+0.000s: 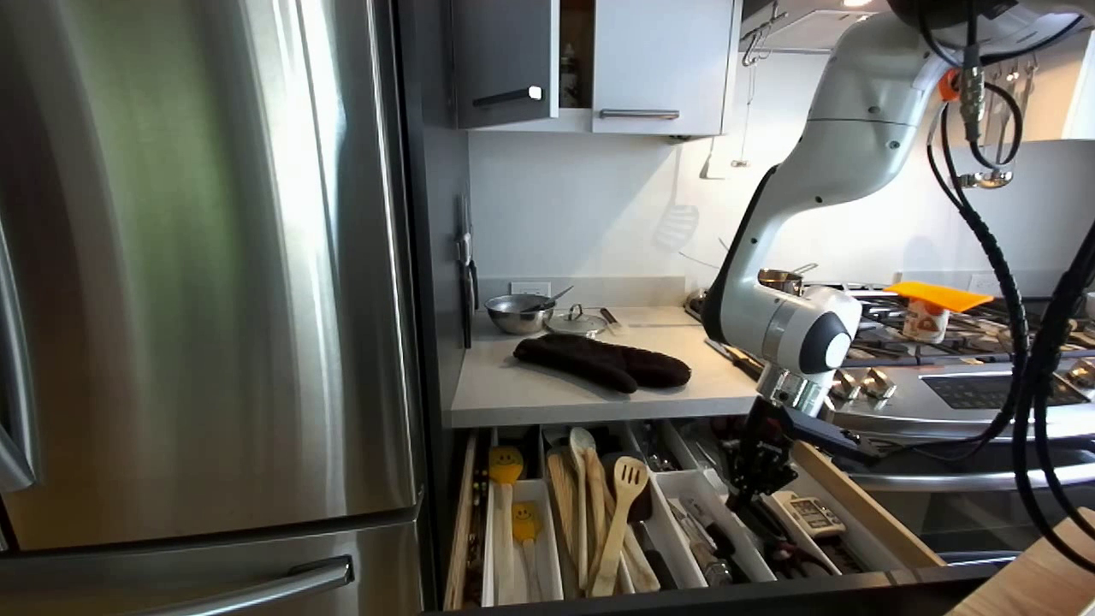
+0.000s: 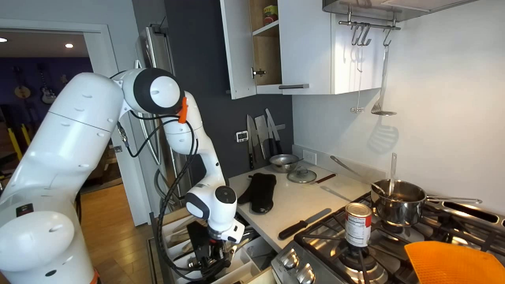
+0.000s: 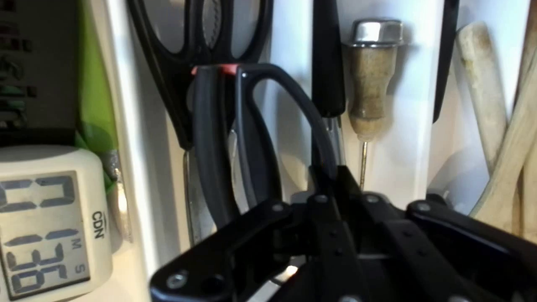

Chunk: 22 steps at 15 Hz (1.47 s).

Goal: Place the scissors inside the utensil organizer

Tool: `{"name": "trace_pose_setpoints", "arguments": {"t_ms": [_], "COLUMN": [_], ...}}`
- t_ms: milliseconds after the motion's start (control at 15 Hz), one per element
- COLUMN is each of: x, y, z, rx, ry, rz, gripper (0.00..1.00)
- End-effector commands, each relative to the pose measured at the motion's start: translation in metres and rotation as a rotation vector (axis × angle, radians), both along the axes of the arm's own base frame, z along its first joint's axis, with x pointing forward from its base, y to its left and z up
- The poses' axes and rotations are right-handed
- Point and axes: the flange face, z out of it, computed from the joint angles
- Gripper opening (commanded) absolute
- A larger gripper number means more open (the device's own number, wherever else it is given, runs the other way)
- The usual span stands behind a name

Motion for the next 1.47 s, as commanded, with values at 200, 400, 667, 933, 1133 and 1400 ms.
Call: {"name": "trace_pose_setpoints", "arguments": {"t_ms": [200, 400, 667, 933, 1133, 1400], "x": [-0.029, -0.035, -0.041, -0.042, -0.043, -0.043], "y": [0.006, 0.006, 0.005, 0.007, 0.008, 0.008], "z": [0.012, 0.008, 0.002, -0.004, -0.008, -0.011], "rx": [-0.027, -0.047, -0.051, -0.051, -0.055, -0.059], "ry": [0.027, 0.045, 0.068, 0.089, 0.104, 0.116], "rz": [-0.131, -0.166, -0.19, -0.197, -0.207, -0.22], "gripper": [0.02, 0.02, 0.02, 0.02, 0.02, 0.33]}}
